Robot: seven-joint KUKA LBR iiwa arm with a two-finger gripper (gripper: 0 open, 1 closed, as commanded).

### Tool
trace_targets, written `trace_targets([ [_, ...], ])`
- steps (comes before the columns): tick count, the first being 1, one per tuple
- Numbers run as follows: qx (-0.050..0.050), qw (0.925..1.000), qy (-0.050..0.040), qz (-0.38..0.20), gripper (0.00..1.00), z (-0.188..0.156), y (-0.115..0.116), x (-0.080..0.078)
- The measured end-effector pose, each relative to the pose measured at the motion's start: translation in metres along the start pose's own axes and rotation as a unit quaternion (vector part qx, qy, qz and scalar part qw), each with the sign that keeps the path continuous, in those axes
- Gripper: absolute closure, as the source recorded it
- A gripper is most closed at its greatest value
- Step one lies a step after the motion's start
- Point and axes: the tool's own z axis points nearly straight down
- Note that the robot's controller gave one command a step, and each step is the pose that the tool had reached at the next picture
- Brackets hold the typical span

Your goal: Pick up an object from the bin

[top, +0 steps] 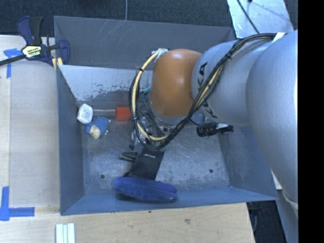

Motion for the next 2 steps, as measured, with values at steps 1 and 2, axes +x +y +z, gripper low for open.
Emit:
trace_targets([
  [1, 0.001, 0.9875, -0.0001, -0.158, 1.00, -0.0221, -0.0387, 0.0204],
  [2, 0.001, 0.9875, 0.0005, -0.158, 0.00, -0.0214, -0.0375, 0.0208],
])
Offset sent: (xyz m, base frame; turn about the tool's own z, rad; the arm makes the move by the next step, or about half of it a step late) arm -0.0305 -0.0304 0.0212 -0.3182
